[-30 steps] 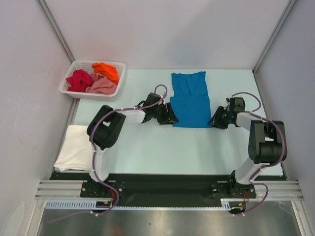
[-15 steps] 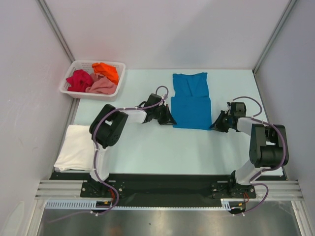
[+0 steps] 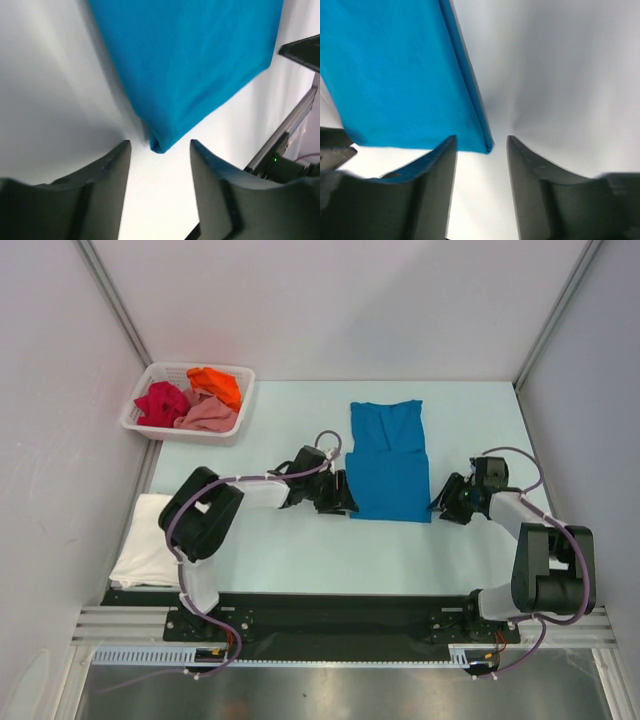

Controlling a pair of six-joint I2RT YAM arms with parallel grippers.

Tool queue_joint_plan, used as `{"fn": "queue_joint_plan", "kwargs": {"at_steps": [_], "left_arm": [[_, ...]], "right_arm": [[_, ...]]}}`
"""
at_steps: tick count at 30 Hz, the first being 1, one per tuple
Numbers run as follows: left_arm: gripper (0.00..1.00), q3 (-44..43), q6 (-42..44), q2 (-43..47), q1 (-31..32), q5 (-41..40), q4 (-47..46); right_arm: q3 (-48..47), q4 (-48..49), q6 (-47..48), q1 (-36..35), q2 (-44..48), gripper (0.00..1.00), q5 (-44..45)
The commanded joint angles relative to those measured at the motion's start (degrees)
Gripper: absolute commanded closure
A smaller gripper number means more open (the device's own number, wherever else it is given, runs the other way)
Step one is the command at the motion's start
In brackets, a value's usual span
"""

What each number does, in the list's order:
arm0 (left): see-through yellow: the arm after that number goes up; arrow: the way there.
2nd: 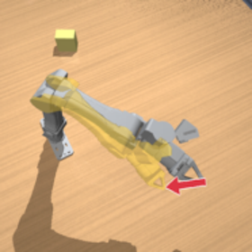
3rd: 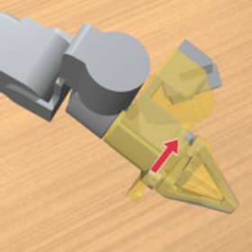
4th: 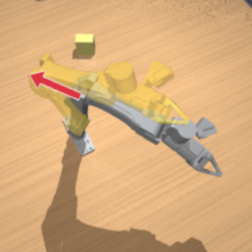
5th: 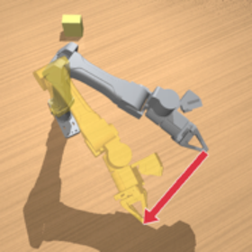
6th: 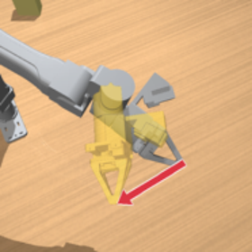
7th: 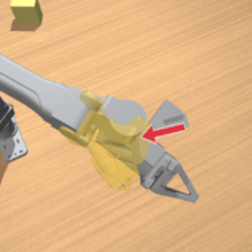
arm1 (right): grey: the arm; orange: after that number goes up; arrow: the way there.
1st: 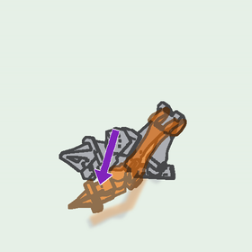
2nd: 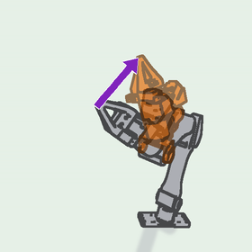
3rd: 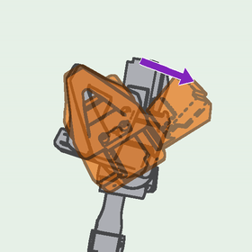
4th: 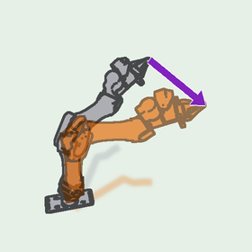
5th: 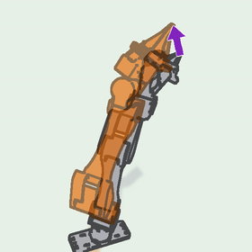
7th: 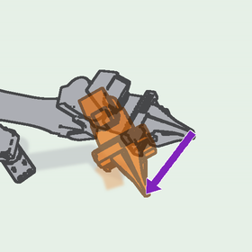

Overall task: Fold and stack the t-shirts
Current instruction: Fold the tshirt

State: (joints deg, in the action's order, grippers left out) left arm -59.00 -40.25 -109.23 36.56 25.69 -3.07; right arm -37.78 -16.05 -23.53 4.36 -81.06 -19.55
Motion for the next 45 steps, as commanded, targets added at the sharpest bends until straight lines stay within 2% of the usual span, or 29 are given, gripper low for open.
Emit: {"fn": "queue_joint_plan", "kwargs": {"at_steps": [1, 2, 3, 7, 11, 17, 23, 31, 40, 45], "left_arm": [[0.42, -1.4, 4.0, 3.8, -3.1, -5.4, 5.4], [0.35, -4.0, 5.3, 3.8, -4.9, -6.2, 5.9], [0.32, -5.7, 6.1, 3.1, -5.8, -6.9, 6.2], [0.27, -16.0, 8.7, -2.8, -8.6, -11.2, 4.9], [0.27, -29.4, 9.1, -11.4, -9.1, -16.2, 0.3], [0.29, -45.4, 2.8, -25.9, -10.1, -15.8, -6.9], [0.34, -61.6, -3.2, -37.5, -11.1, -15.0, -3.0], [0.38, -69.2, -10.4, -44.6, -12.6, -13.7, -1.4], [0.5, -75.5, -16.4, -51.4, -13.4, -8.5, -4.1], [0.57, -77.8, -19.8, -54.1, -14.1, -7.3, -6.3]], "right_arm": [[-9.2, 1.3, 1.1, 1.1, -1.5, 0.45, 1.7], [-11.2, 2.0, 1.0, 1.2, -5.2, 0.43, 2.1], [-13.6, 3.1, 0.9, 1.2, -7.3, 0.39, 2.0], [-25.8, 9.1, -1.3, 1.3, -19.3, 0.36, -0.7], [-36.7, 14.6, -3.6, 1.2, -29.0, 0.36, -2.9], [-50.2, 19.7, -5.6, 1.4, -41.8, 0.36, -5.8], [-59.0, 21.9, -8.2, 1.6, -50.8, 0.39, -8.4], [-62.8, 23.5, -10.3, 1.6, -56.4, 0.5, -9.7], [-72.3, 21.7, -11.6, 1.4, -63.7, 0.55, -11.4], [-73.8, 23.0, -13.1, 1.4, -65.7, 0.61, -11.7]]}}
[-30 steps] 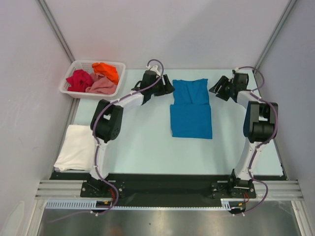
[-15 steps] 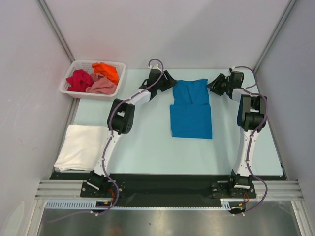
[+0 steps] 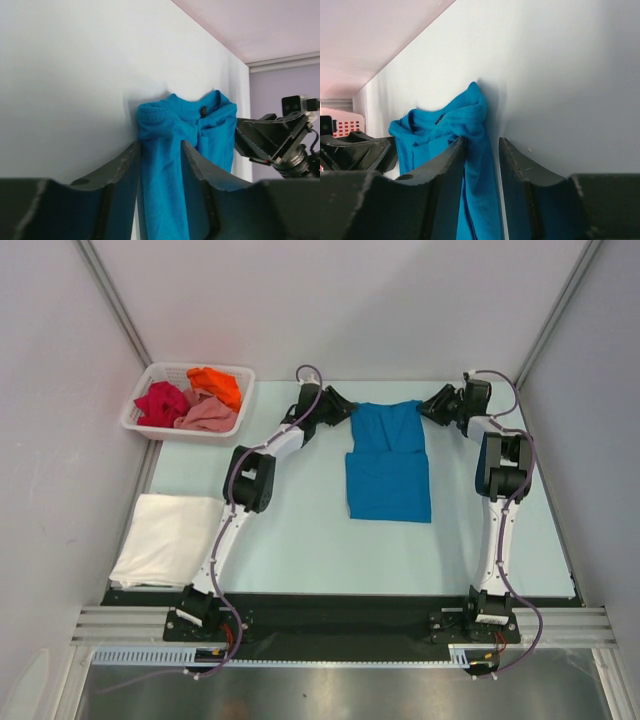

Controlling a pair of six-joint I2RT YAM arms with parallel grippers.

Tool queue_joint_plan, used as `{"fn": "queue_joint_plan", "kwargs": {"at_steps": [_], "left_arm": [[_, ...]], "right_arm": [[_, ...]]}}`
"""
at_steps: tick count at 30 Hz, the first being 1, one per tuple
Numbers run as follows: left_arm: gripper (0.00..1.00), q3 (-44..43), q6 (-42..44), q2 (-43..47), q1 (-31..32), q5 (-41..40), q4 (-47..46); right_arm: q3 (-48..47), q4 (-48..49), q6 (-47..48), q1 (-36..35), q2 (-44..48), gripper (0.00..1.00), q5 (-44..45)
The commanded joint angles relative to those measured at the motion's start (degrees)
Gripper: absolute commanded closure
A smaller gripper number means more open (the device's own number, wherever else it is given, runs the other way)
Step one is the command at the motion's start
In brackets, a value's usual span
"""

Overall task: Fold and stack the t-shirts
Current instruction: Fold the tshirt

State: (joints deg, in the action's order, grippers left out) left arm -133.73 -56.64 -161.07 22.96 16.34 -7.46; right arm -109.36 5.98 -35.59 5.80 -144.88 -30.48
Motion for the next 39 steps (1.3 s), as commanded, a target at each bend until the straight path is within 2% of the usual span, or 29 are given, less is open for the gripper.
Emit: {"fn": "queue_joint_plan", "kwargs": {"at_steps": [1, 3, 4, 5, 6, 8, 14, 18, 19, 20, 21, 22, 24, 25, 26, 27, 29, 30, 31, 32, 33, 34, 35, 36, 37, 38, 39], "left_arm": [[0.6, -4.3, -3.9, -2.8, -0.8, 2.3, -2.1], [0.7, -5.7, -5.0, -4.2, -1.0, 2.3, -2.8], [0.82, -6.3, -5.2, -4.4, -1.1, 2.1, -3.3], [0.86, -6.3, -5.4, -4.5, -1.2, 1.8, -3.6], [0.89, -6.3, -5.4, -4.5, -1.3, 1.0, -4.2], [0.95, -6.6, -5.2, -4.2, -1.7, 0.3, -4.6], [0.99, -8.2, -4.0, -4.2, -2.1, -2.5, -4.0], [0.99, -9.6, -4.7, -5.1, -2.1, -3.6, -5.1], [0.96, -10.2, -4.8, -5.4, -2.1, -3.7, -5.6], [0.92, -10.8, -4.8, -5.9, -2.1, -3.9, -5.9], [0.85, -11.4, -4.4, -6.0, -2.1, -3.9, -4.9], [0.72, -11.8, -3.7, -5.9, -2.0, -4.1, -4.2], [0.61, -11.5, -0.4, -4.3, -2.0, -4.2, -1.7], [0.51, -10.8, 1.2, -3.3, -2.0, -4.5, 0.1], [0.46, -9.8, 2.9, -2.0, -2.1, -4.6, 3.6], [0.38, -8.1, 6.9, 2.5, -2.1, -5.3, 5.2], [0.37, 2.1, 11.4, 9.0, -2.0, -6.7, 7.0], [0.37, 6.9, 14.6, 16.2, -2.0, -9.5, 7.0], [0.36, 17.2, 15.8, 20.8, -1.7, -11.3, 7.0], [0.36, 22.1, 17.9, 24.5, -1.5, -12.6, 6.8], [0.36, 26.8, 18.4, 32.2, -1.3, -15.1, 6.6], [0.37, 35.3, 18.6, 35.4, -1.1, -15.7, 6.3], [0.37, 39.6, 17.3, 38.3, -0.8, -15.8, 5.7], [0.37, 43.3, 16.4, 41.7, -0.6, -15.8, 5.4], [0.37, 50.6, 15.0, 46.8, 0.0, -15.4, 5.1], [0.38, 54.2, 11.6, 49.4, 0.4, -14.9, 3.9], [0.38, 57.8, 9.8, 51.6, 1.0, -14.7, 2.7]], "right_arm": [[-2.6, 1.1, -1.2, -0.1, -2.3, 0.61, -0.9], [-3.0, 1.7, -1.9, -0.1, -3.0, 0.68, -1.4], [-3.3, 2.0, -2.1, -0.1, -3.1, 0.72, -1.5], [-3.4, 2.4, -2.2, -0.1, -3.5, 0.78, -1.4], [-3.7, 2.8, -2.4, -0.1, -3.7, 0.91, -0.9], [-5.3, 2.3, -2.3, 0.0, -4.8, 0.99, -0.3], [-12.3, -1.4, -3.1, 0.2, -8.0, 1.0, 0.9], [-12.9, -2.0, -3.4, 0.3, -8.5, 1.0, 1.4], [-12.9, -1.8, -3.3, 0.2, -8.3, 1.0, 1.3], [-13.1, -1.7, -3.2, 0.2, -8.4, 0.95, 0.4], [-14.0, -2.0, -2.9, 0.1, -8.5, 0.88, 0.0], [-14.7, -2.7, -2.5, 0.0, -8.7, 0.83, -0.5], [-15.8, -5.7, -1.1, 0.0, -8.2, 0.74, -0.8], [-15.5, -7.7, -0.8, 0.2, -7.4, 0.68, -0.6], [-15.3, -10.3, -0.3, 0.3, -5.8, 0.59, 0.2], [-15.0, -11.9, 0.5, 0.3, -4.5, 0.55, 0.7], [-13.7, -17.3, 1.9, 0.6, -0.5, 0.47, 2.4], [-12.7, -19.4, 3.8, 0.6, 1.2, 0.44, 3.7], [-11.5, -21.4, 5.0, 0.7, 3.1, 0.42, 5.4], [-7.3, -24.5, 5.7, 0.7, 5.6, 0.39, 9.4], [-4.5, -25.0, 6.4, 0.8, 10.3, 0.39, 10.9], [-1.4, -25.1, 6.3, 1.0, 13.3, 0.38, 12.1], [5.9, -24.9, 6.2, 1.1, 16.1, 0.38, 14.6], [9.0, -24.8, 5.9, 1.2, 21.6, 0.38, 15.7], [12.9, -24.5, 5.3, 1.3, 24.1, 0.37, 16.1], [16.2, -24.3, 4.3, 1.5, 26.4, 0.37, 17.4], [22.8, -24.3, 3.3, 1.6, 31.1, 0.37, 17.8]]}}
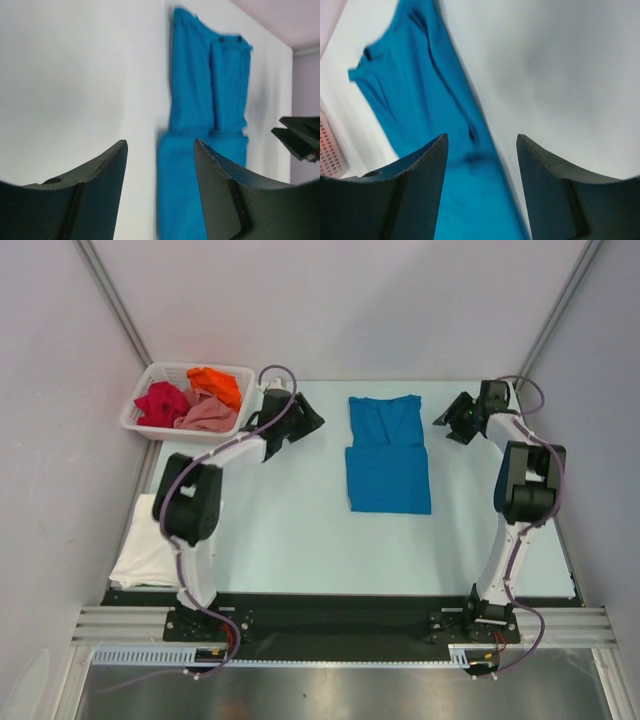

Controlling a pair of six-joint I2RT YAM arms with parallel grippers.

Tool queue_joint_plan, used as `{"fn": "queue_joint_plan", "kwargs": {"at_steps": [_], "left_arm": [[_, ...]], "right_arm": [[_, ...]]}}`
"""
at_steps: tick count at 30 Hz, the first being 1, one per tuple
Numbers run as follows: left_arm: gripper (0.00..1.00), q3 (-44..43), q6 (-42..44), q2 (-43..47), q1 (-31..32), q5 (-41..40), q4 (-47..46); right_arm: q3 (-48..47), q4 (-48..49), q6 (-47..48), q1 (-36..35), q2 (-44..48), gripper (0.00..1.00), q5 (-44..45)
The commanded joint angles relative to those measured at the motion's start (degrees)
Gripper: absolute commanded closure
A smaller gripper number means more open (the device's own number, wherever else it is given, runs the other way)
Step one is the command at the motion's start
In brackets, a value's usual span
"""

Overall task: Fold and stack the t-shirts
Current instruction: Fold the tshirt

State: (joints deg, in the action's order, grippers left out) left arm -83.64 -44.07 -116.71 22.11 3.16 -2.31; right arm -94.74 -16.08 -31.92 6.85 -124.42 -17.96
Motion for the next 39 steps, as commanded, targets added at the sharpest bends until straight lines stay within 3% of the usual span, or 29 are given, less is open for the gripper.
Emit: {"fn": "queue_joint_plan", "kwargs": {"at_steps": [1, 6, 9, 14, 19, 23, 33, 39], "left_arm": [[0.39, 14.0, -4.5, 11.0, 3.5, -0.5, -4.7], [0.39, 32.1, -20.1, 19.0, 9.6, 0.0, -12.8], [0.37, 39.7, -31.4, 22.7, 17.2, -5.5, -18.9], [0.36, 44.8, -47.2, 22.8, 25.2, -15.2, -22.1], [0.4, 44.3, -54.2, 16.4, 28.0, -17.3, -26.1], [0.44, 45.0, -59.6, 12.8, 28.5, -18.4, -27.4], [0.48, 48.1, -66.4, 7.5, 28.0, -14.1, -34.3], [0.53, 48.5, -68.7, 6.3, 27.9, -14.7, -34.4]], "right_arm": [[11.6, -1.2, -2.4, 0.5, 13.0, 0.37, 5.4], [35.4, 3.8, -8.4, -0.4, 28.6, 0.37, 6.0], [48.4, 8.3, -13.6, -0.5, 39.3, 0.37, 4.9], [64.3, 15.2, -22.6, -1.5, 55.6, 0.37, 5.5], [74.3, 18.8, -29.5, -3.9, 67.3, 0.39, 14.4], [77.1, 21.2, -31.0, -3.9, 67.7, 0.42, 16.1], [77.2, 26.2, -30.2, -3.9, 54.7, 0.48, 5.8], [78.8, 29.8, -31.4, -6.2, 52.5, 0.5, 6.7]]}}
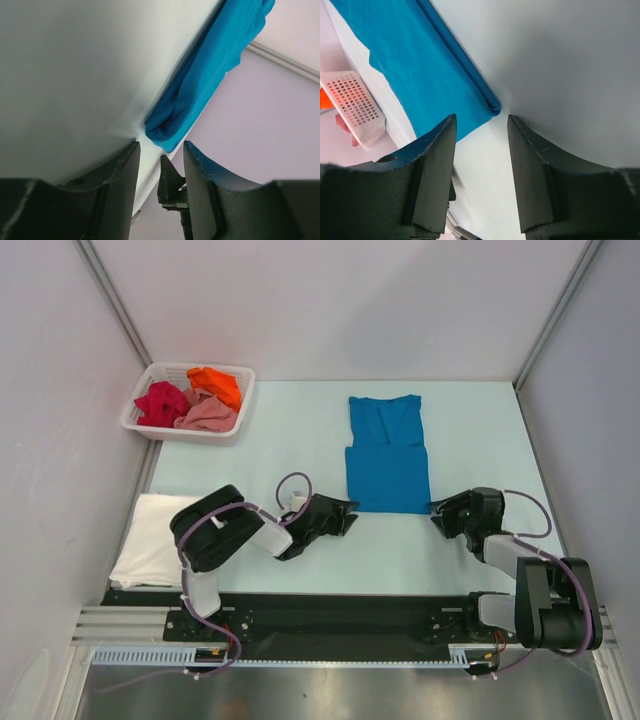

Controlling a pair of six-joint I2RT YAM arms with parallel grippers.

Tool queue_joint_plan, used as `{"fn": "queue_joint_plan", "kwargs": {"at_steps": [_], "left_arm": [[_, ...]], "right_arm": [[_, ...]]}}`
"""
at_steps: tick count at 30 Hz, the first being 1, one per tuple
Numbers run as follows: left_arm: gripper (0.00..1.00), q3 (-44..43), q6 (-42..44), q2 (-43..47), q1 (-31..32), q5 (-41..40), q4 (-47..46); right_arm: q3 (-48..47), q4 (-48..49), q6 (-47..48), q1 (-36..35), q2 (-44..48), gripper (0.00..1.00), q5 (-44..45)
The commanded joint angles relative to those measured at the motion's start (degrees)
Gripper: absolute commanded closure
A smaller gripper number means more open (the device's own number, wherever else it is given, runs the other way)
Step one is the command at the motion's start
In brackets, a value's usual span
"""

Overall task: Fold and stack the t-shirts
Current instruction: Fold the tshirt

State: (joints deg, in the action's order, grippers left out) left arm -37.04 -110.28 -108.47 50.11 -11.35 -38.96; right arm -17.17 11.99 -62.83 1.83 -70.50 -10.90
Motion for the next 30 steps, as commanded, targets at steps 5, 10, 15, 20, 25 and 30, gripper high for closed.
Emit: {"fn": "queue_joint_plan", "kwargs": {"at_steps": [5, 10, 15, 20, 25, 30], "left_arm": [[0.57, 2.1, -4.0, -2.7, -0.4, -0.8, 2.1], [0.58, 2.1, -5.0, -4.5, -0.5, -0.9, 0.6], [0.56, 1.5, -5.6, -4.7, -0.7, -0.9, 2.2], [0.63, 2.1, -6.4, -5.7, -1.0, -0.7, 0.0], [0.75, 2.9, -6.7, -7.6, -1.6, -0.2, -4.3], [0.96, 2.1, -2.5, -7.6, -2.5, 0.4, -6.3]], "right_arm": [[1.5, 2.3, -1.9, -3.2, -1.7, 0.49, 2.6], [1.6, 2.1, -4.0, -3.8, -2.3, 0.51, 4.6], [1.8, 2.5, -4.9, -3.9, -3.8, 0.54, 5.8], [2.2, 3.9, -6.2, -4.4, -4.6, 0.62, 6.8], [1.9, 2.5, -7.9, -5.1, -4.6, 0.74, 8.6], [1.3, 3.8, -7.0, -5.0, -5.8, 1.0, 7.5]]}}
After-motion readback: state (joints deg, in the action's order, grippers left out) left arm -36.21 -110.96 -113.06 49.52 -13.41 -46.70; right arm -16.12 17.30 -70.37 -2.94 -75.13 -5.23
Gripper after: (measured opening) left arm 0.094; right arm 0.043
